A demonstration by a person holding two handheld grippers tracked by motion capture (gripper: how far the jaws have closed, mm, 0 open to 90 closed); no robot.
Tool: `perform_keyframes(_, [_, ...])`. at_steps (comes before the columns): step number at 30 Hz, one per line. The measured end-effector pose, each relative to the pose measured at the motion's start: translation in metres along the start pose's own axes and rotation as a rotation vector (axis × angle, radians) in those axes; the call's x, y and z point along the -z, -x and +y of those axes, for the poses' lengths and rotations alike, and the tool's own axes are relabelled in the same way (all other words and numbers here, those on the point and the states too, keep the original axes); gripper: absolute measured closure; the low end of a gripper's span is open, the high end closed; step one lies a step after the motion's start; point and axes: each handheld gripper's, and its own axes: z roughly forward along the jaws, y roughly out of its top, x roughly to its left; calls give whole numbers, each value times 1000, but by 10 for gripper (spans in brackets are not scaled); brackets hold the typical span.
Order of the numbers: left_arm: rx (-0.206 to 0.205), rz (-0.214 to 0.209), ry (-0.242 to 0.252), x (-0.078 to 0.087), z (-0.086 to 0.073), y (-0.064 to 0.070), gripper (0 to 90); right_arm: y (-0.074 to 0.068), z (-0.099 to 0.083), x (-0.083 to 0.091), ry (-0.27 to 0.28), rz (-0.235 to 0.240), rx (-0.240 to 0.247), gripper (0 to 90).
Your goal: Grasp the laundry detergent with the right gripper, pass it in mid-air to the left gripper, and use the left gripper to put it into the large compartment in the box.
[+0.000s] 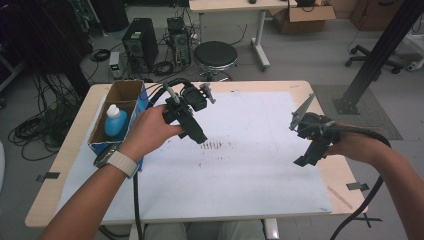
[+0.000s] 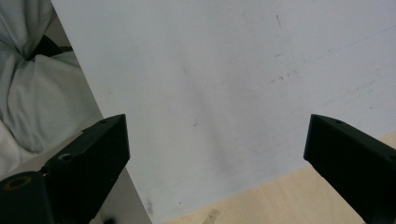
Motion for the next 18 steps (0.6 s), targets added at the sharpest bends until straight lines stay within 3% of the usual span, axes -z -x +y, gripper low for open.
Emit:
perform_keyframes(9, [-86,-32,-3,-13,16,9,93,2,0,0,9,-7,2,66])
perform_keyframes(18, [-95,-38,-5,-21,26,9,94,8,2,-3,23,-6,10,65])
